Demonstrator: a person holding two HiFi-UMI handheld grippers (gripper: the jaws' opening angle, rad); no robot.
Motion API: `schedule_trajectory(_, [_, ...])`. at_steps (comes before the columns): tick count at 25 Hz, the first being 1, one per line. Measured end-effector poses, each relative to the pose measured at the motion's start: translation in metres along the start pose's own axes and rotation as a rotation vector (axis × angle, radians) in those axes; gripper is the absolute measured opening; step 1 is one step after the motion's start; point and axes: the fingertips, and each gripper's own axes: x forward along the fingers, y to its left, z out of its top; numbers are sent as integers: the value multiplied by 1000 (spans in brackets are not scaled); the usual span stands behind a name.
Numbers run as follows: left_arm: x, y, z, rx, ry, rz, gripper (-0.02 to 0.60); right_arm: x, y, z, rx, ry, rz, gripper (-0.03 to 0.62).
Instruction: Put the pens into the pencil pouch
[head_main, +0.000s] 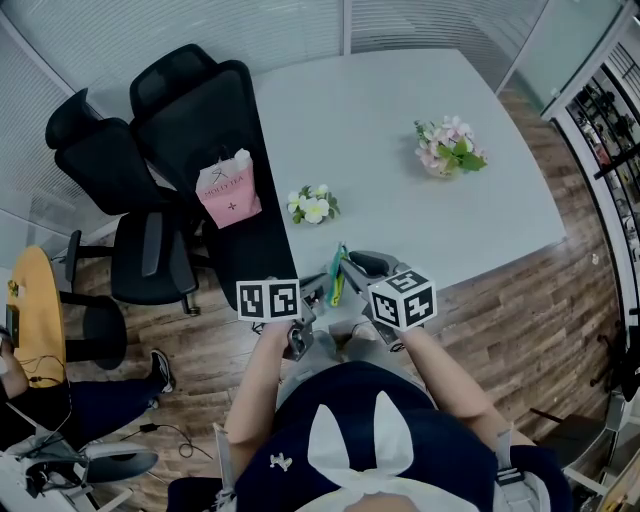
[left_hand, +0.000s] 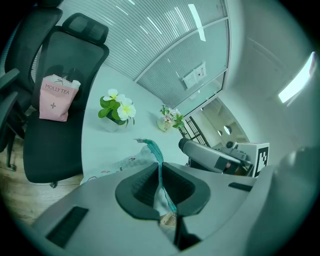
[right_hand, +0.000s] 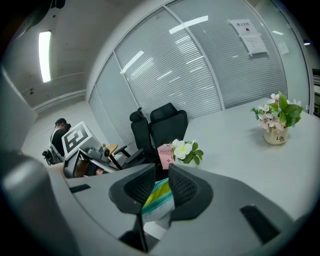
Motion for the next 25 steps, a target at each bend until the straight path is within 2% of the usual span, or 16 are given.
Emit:
schedule_trajectory(12, [22,-7,11,27,11,22,37,-15,-25,-5,42,-15,-51,87])
schedule_trajectory(20, [35,-8,31,53,-19,53,37,-23,-47,-8,68,-18,-77,87])
schedule_trajectory(25, [55,-8,23,46,-8,58,37,-28,-61,-16,78,-3,-91,86])
